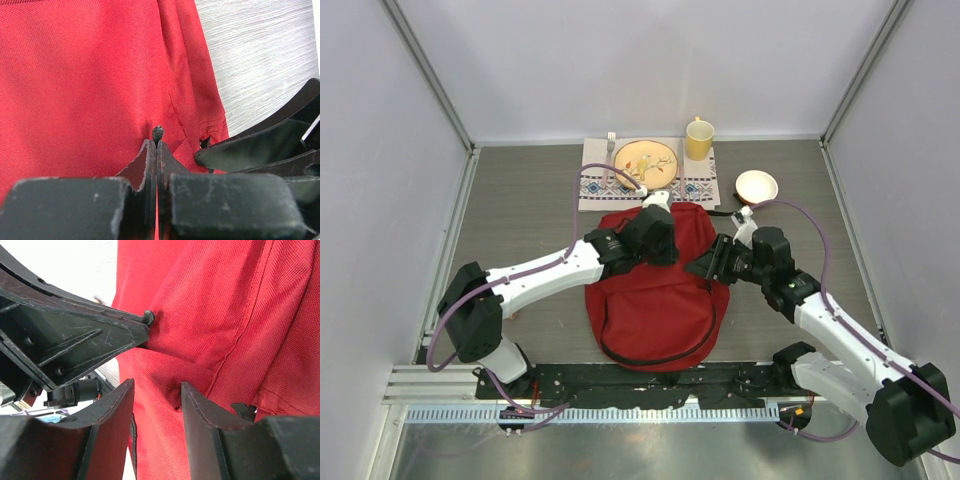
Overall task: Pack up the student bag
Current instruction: Unzip the student bag at the center of the board.
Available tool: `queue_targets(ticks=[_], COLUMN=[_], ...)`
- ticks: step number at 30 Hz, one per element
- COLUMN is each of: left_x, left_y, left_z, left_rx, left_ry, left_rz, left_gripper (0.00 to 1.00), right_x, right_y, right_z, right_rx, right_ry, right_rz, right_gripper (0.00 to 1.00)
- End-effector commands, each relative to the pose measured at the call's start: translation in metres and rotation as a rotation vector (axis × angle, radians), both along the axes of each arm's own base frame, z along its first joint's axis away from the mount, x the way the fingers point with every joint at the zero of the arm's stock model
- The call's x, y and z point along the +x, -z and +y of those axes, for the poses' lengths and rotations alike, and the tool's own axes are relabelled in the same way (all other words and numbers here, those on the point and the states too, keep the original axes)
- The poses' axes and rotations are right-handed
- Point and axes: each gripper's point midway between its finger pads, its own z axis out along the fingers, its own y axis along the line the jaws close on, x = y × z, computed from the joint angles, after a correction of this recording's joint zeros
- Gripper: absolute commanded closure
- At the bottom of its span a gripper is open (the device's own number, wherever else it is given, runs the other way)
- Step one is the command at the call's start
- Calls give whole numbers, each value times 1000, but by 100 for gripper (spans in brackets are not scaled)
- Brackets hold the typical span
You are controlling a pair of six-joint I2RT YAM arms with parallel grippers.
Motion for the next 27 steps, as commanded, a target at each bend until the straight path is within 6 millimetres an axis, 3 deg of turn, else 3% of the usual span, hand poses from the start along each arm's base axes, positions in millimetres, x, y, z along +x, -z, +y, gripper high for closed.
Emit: queue_targets(ticks=[1, 10, 20, 26, 27], left_x=[6, 4, 5, 5, 4], left_y=[-13, -13, -14, -15, -14], left_z=[-5, -3, -3, -4, -4], left_rx=[-52, -51, -54, -57, -56], left_ry=[-4, -3, -3, 1, 1], left_rz=[-27, -29, -31, -33, -30], left_gripper=[100, 100, 100, 100, 100], right_x=[8, 15, 2, 1, 1], right_y=[1, 3, 1, 13, 11], right_z=[-2, -29, 0, 2, 3], right_rx=[-39, -135, -14, -24, -21], right_ry=[38, 170, 17, 1, 1], right_rz=[-46, -84, -54, -20, -26], right_gripper=[52, 41, 44, 44, 50])
